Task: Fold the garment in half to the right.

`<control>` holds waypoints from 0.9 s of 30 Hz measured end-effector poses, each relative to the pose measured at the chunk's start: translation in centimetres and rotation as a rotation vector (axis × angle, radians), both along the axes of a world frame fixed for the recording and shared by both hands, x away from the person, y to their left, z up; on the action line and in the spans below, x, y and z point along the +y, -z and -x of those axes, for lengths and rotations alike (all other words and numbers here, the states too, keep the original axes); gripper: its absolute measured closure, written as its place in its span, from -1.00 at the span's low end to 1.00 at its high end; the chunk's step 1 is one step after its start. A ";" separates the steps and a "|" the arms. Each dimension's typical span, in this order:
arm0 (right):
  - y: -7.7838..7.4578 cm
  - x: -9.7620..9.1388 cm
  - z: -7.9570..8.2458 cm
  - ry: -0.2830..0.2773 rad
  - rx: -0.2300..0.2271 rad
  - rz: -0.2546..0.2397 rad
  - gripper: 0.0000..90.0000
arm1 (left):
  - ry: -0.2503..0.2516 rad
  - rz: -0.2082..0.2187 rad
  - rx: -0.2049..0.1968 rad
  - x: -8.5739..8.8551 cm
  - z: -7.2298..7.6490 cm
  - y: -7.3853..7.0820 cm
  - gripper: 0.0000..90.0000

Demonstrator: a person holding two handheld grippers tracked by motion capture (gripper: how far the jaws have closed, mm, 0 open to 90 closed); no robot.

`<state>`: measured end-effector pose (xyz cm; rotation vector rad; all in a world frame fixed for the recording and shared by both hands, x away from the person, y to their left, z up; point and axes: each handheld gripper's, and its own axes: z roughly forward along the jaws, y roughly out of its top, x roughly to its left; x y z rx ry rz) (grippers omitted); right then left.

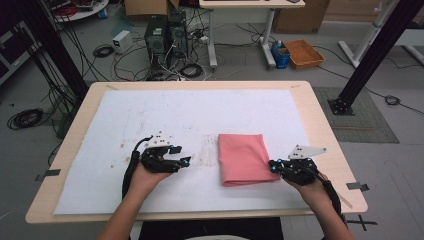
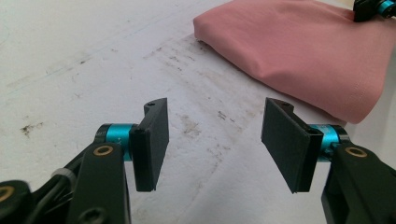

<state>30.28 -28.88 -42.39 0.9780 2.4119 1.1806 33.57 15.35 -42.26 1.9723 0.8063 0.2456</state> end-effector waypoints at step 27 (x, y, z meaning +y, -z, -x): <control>1.0 12.4 -0.5 -0.139 -0.096 0.103 -0.05 | -0.081 0.032 -0.033 2.1 -0.2 -0.8 -0.15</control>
